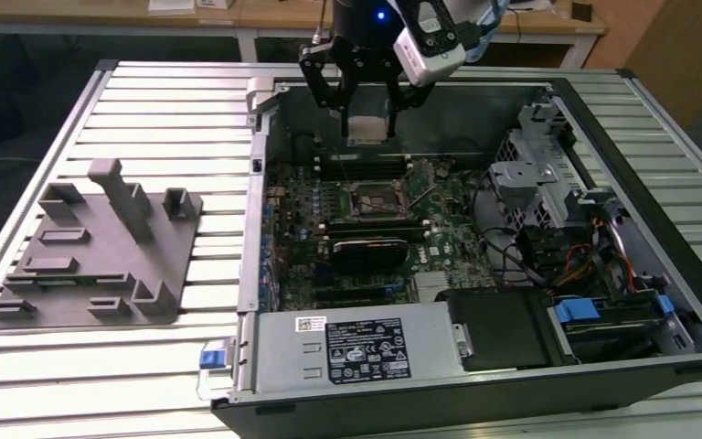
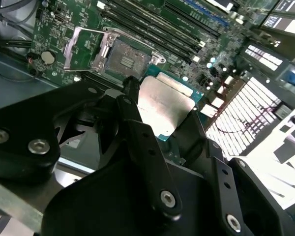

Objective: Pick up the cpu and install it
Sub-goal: 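Pick up the cpu and move it towards the insertion slot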

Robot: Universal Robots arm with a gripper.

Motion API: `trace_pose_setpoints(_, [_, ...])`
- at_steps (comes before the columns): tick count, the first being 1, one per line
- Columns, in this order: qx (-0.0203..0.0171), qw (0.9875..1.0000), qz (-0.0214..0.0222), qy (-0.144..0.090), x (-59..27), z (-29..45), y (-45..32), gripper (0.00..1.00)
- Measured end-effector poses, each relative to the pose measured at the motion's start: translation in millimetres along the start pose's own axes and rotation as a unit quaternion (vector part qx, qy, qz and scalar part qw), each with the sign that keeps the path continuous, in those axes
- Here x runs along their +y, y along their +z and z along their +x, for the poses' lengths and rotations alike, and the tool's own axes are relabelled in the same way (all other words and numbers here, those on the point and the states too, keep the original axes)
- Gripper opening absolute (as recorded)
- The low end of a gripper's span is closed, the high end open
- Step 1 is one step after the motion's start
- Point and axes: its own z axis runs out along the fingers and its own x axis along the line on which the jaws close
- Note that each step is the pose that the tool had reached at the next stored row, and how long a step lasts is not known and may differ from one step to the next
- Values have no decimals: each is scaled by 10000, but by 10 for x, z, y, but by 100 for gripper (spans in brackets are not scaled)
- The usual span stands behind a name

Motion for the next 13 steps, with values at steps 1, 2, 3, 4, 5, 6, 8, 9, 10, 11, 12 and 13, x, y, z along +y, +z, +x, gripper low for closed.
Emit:
trace_pose_setpoints(1, [0, 10000, 0, 0, 2, -13, 18, 54])
trace_pose_setpoints(2, [0, 10000, 0, 0, 3, -27, 37, 54])
trace_pose_setpoints(3, [1, 10000, 0, 0, 3, -42, 57, 54])
trace_pose_setpoints(4, [1, 10000, 0, 0, 3, -55, 75, 54])
trace_pose_setpoints(5, [2, 10000, 1, 0, 3, -68, 93, 54])
trace_pose_setpoints(6, [2, 10000, 1, 0, 3, -81, 111, 54])
trace_pose_setpoints(8, [2, 10000, 1, 0, 2, -103, 148, 54])
trace_pose_setpoints(9, [2, 10000, 0, 0, 1, -113, 167, 54])
trace_pose_setpoints(10, [2, 10000, 0, 0, 1, -123, 187, 54])
trace_pose_setpoints(11, [2, 10000, 0, 0, 0, -133, 205, 54])
trace_pose_setpoints(12, [2, 10000, 0, 0, 0, -141, 223, 54])
trace_pose_setpoints(13, [2, 10000, 0, 0, -1, -147, 241, 54])
